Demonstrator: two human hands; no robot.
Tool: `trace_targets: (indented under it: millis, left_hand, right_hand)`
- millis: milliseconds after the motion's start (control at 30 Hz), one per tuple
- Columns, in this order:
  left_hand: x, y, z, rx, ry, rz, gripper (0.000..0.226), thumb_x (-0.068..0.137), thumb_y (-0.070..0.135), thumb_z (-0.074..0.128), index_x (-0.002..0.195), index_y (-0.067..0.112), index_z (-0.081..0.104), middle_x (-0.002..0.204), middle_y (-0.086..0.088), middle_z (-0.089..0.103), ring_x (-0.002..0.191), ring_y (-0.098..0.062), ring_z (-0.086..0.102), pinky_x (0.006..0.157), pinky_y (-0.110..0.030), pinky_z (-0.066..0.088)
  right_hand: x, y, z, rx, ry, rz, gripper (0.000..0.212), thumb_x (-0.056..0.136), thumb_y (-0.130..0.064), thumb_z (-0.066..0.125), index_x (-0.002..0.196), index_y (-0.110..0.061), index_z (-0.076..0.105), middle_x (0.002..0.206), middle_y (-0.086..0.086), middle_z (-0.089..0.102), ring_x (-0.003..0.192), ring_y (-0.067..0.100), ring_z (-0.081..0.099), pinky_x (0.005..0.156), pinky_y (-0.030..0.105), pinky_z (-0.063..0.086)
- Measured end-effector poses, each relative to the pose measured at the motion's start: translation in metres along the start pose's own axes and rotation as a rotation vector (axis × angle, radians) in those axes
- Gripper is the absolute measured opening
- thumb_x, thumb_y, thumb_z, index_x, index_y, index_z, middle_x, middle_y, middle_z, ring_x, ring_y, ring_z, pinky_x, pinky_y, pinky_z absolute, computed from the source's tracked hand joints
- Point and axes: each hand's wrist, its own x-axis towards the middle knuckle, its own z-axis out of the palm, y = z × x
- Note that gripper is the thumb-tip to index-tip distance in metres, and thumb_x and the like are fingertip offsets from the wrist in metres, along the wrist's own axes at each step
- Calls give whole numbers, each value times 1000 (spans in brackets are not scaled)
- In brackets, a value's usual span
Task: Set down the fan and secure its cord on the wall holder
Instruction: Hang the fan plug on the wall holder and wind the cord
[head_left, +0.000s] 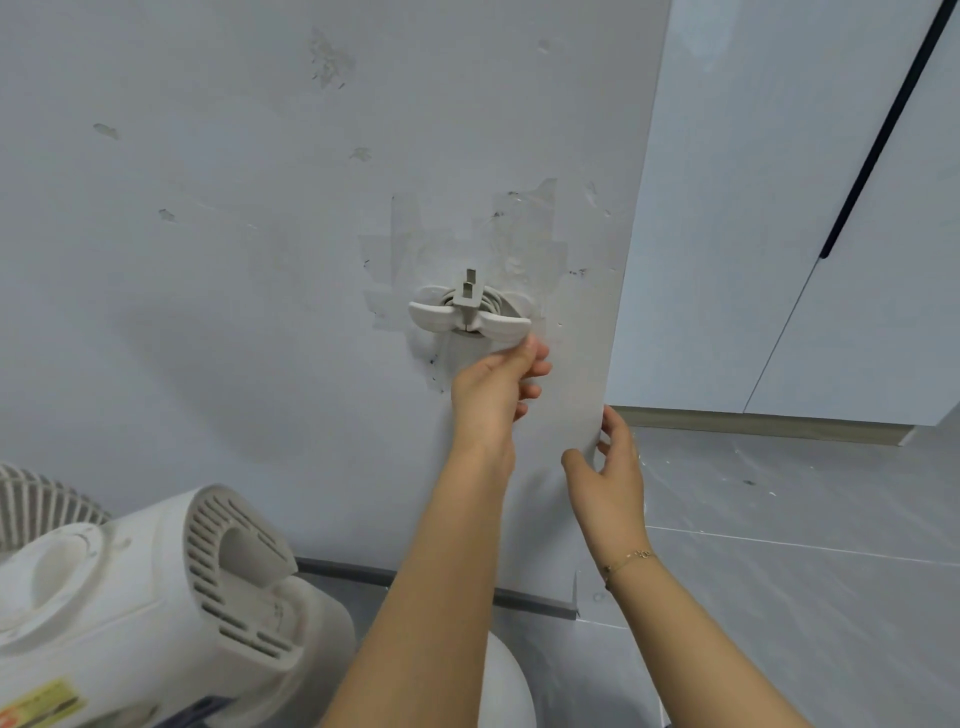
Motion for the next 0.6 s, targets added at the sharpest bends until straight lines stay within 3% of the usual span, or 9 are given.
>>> trace_targets:
  millis: [100, 167, 267, 467, 533, 600]
  left_hand:
    - [5, 1, -7, 74, 22, 63, 18, 90, 24, 62, 75, 17, 68, 61, 9, 62, 40, 1, 44, 45, -10, 34]
    - [9, 0, -18, 271, 135, 199, 20, 91, 23, 60, 74, 14, 68, 62, 8, 62, 43, 0, 48, 47, -9, 37]
    - [13, 0, -38, 553, 248, 362, 25, 91, 32, 56, 75, 17, 68, 64, 9, 65, 61, -15, 58, 64, -24, 45]
    - [9, 0, -63, 780, 69, 414, 32, 95, 37, 48, 79, 17, 66, 70, 6, 69, 63, -16, 62, 68, -29, 49]
    - [6, -2, -71, 864, 72, 460, 33, 96, 38, 45, 78, 18, 64, 69, 5, 70, 67, -17, 65, 76, -34, 51]
    - [2, -10, -77, 1033, 112, 485, 39, 99, 39, 38, 77, 20, 62, 68, 4, 70, 71, -17, 65, 91, -36, 43]
  right_hand:
    - [2, 2, -1, -5, -11, -3, 61, 85, -8, 52, 142, -24, 37, 141, -4, 44, 131, 15, 42, 109, 45, 39]
    - [2, 3, -2, -7, -15, -2, 61, 85, -7, 52, 142, -23, 37, 142, -4, 44, 132, 16, 41, 110, 45, 38]
    - [2, 2, -2, -10, -12, 0, 62, 85, -6, 52, 143, -22, 37, 143, -3, 43, 132, 17, 41, 110, 45, 37]
    - [3, 1, 1, 6, 2, 9, 61, 84, -7, 52, 142, -21, 38, 142, -3, 44, 131, 18, 43, 109, 45, 38]
    - [3, 0, 2, 12, 5, 22, 61, 85, -7, 52, 142, -21, 37, 143, -2, 44, 132, 18, 42, 109, 45, 38]
    - [2, -1, 1, 16, 3, 29, 61, 85, -7, 52, 143, -21, 37, 144, -2, 43, 133, 18, 41, 110, 45, 38]
